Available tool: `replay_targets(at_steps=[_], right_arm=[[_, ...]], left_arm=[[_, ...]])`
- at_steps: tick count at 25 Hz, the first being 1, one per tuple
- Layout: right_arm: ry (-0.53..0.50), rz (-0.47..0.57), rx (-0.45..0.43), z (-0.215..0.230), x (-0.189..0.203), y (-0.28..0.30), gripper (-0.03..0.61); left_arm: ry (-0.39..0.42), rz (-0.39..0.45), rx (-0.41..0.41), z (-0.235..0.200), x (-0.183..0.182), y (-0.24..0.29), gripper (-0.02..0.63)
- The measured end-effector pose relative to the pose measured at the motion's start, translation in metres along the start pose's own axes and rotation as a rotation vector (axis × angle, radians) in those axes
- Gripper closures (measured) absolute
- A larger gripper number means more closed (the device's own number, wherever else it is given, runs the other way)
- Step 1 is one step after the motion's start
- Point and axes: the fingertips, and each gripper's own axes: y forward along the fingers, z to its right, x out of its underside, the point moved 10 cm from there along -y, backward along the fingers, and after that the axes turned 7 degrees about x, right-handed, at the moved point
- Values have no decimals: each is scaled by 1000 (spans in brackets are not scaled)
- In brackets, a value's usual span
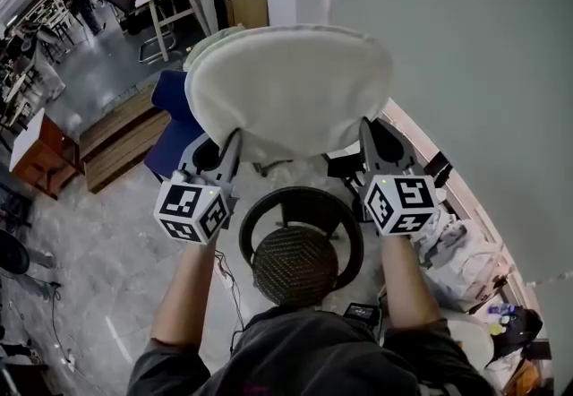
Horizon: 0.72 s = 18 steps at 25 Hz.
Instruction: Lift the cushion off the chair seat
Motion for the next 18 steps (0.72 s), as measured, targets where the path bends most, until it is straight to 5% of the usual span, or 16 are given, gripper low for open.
replay_targets(at_steps=[18], right_arm=[[-7, 14, 15, 2, -9, -13, 546]], left_arm=[[-3, -6, 7, 13, -5, -7, 532]])
